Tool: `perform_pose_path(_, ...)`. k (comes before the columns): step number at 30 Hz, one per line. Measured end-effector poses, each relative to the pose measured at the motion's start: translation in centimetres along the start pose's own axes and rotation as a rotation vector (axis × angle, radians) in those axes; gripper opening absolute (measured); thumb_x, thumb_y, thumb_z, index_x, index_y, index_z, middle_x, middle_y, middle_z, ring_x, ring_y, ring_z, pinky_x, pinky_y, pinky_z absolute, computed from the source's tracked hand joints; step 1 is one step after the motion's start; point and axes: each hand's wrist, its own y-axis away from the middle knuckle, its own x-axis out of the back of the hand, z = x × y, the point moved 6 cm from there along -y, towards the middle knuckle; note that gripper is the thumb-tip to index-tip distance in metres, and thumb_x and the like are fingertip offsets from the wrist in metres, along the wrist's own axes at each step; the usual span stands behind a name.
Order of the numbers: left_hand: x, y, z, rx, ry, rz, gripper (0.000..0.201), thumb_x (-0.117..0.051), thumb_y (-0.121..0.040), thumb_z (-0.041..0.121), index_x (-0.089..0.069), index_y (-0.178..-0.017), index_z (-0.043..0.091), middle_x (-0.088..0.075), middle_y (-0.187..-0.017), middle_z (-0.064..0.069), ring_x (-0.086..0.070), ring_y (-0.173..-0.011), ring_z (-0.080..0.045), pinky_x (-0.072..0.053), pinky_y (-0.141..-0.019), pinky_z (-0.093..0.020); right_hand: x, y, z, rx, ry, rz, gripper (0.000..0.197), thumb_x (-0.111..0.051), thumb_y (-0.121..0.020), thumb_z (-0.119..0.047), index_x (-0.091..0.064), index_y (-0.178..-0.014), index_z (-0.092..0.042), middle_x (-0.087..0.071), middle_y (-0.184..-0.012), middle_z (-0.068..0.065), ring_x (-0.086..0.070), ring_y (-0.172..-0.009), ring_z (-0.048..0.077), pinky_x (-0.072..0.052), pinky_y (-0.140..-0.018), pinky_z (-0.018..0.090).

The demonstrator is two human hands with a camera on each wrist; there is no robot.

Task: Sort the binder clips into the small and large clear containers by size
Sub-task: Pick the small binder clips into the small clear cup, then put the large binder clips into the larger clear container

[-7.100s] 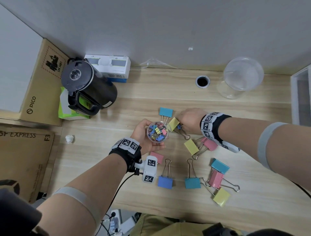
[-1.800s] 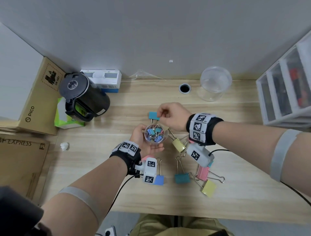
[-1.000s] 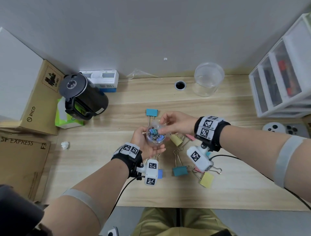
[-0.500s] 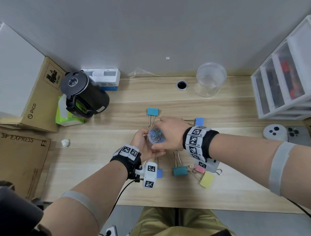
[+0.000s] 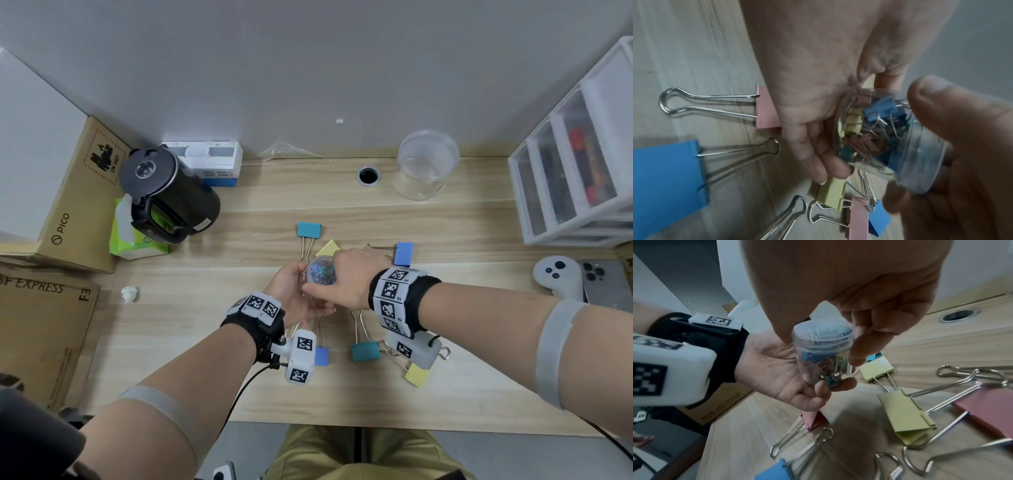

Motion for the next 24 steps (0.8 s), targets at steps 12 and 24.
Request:
perform_pose_path(12, -1.0, -2.2, 3.2, -0.145, -0.079, 0.099, 0.044, -0.036, -0.101, 0.041, -0.061, -0.118, 0.009, -0.066, -0.107, -0.015, -0.062, -0.091, -0.029, -0.052, -0.092, -0.046, 0.2, -1.9, 3.3, 0.045, -0.221, 0.100, 0.070, -0.064, -0.074, -0.065, -0.034, -0.117, -0.020, -0.057, -0.114, 0.002, -0.062, -0.084, 0.025, -0.051, -0.071, 0.036)
perform_pose_path(24, -4.2, -3.7, 9.7, -0.313, -0.165, 0.130, 0.047, -0.038, -0.101, 0.032, -0.057, -0.137, 0.009, -0.062, -0.139, -0.009, -0.060, -0.118, -0.029, -0.043, -0.108, -0.045, 2.4, -8.0, 8.1, -0.129, -0.221, 0.224, 0.044, -0.062, -0.086, -0.041, -0.045, -0.120, -0.018, -0.049, -0.124, 0.007, -0.062, -0.094, 0.034, -0.051, -0.076, 0.039)
